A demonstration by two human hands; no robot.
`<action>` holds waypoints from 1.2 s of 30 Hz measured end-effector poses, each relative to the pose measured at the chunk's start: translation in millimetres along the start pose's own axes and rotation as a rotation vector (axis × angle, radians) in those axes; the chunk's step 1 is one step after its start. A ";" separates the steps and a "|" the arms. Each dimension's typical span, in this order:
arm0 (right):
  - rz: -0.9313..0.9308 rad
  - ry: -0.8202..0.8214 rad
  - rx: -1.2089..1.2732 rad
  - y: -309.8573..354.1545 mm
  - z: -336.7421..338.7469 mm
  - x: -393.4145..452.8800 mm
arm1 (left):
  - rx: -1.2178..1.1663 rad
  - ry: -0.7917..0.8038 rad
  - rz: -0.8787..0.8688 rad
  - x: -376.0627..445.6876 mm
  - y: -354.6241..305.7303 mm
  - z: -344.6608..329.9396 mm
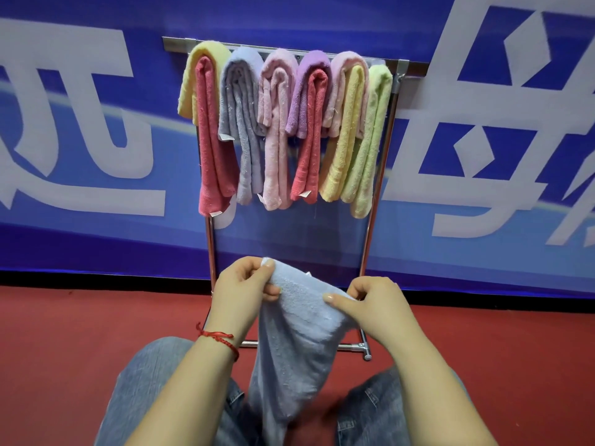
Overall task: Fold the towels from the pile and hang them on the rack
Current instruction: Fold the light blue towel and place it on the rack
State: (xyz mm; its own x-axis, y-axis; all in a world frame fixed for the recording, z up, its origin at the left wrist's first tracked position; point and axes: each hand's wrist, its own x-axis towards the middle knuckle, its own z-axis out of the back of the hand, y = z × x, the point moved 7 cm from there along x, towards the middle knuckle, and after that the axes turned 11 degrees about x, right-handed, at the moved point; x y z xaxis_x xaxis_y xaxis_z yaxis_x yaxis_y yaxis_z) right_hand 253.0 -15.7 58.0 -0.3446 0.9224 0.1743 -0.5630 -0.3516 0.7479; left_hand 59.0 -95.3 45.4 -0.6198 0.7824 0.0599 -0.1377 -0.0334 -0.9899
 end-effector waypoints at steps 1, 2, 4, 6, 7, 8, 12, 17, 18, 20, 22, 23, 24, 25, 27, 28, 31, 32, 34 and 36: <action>-0.013 0.050 -0.036 0.8 -2.7 0.1 | 0.015 0.008 -0.023 -0.6 -2.7 -0.1; -0.037 0.094 -0.034 0.9 -4.5 -0.3 | 0.030 0.015 -0.044 -1.2 -5.1 -0.2; -0.091 0.150 0.016 -1.5 -6.6 -1.4 | 0.048 0.017 -0.079 -2.5 -9.8 0.5; -0.148 0.198 0.149 -2.5 -9.8 -3.8 | 0.035 0.009 -0.100 -3.4 -12.9 2.3; -0.207 0.218 0.277 -2.4 -12.3 -5.7 | 0.015 0.007 -0.107 -4.0 -13.7 3.1; -0.277 0.230 0.419 -2.8 -15.6 -7.2 | -0.011 0.011 -0.110 -4.9 -14.2 3.0; -0.550 0.213 0.944 -2.3 -28.7 -14.7 | -0.122 0.040 -0.113 -11.3 -11.8 -4.5; -0.710 0.144 1.414 7.0 -45.8 -23.6 | -0.192 0.057 -0.136 -19.0 -8.9 -18.5; -0.704 0.141 1.445 8.8 -47.9 -24.7 | -0.193 0.057 -0.139 -20.3 -8.2 -21.4; -0.692 0.151 1.473 13.9 -49.4 -27.8 | -0.189 0.045 -0.146 -22.2 -6.7 -24.9; -0.688 0.189 1.463 18.5 -48.5 -30.7 | -0.198 0.028 -0.145 -22.5 -6.0 -25.0; -0.687 0.214 1.449 21.0 -47.9 -32.4 | -0.205 0.025 -0.139 -22.2 -5.7 -24.7; -0.686 0.236 1.429 23.0 -47.6 -33.6 | -0.214 0.025 -0.129 -21.7 -5.2 -24.7; -0.683 0.249 1.425 25.3 -47.0 -34.8 | -0.225 0.033 -0.119 -21.9 -4.8 -25.1; -0.679 0.255 1.459 30.2 -46.2 -36.2 | -0.233 0.063 -0.101 -23.2 -2.8 -28.0; -0.679 0.252 1.487 32.2 -46.0 -36.4 | -0.230 0.086 -0.096 -24.1 -1.6 -30.2; -0.679 0.229 1.596 36.3 -45.3 -35.7 | -0.262 0.154 -0.082 -28.0 0.7 -35.1; -0.673 0.222 1.628 36.8 -45.3 -35.1 | -0.282 0.169 -0.081 -29.5 0.4 -36.3; -0.651 0.210 1.670 38.1 -44.7 -34.5 | -0.317 0.195 -0.086 -32.9 -1.6 -38.9; -0.628 0.200 1.701 39.7 -44.1 -34.2 | -0.346 0.217 -0.089 -35.3 -2.6 -41.0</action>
State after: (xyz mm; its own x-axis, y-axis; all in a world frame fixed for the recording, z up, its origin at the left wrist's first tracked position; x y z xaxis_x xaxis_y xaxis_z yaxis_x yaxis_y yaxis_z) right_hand 209.2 -68.3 53.5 -0.5541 0.7629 -0.3331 0.6163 0.6450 0.4518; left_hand 112.9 -97.4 40.7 -0.4353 0.8868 0.1553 0.1073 0.2224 -0.9690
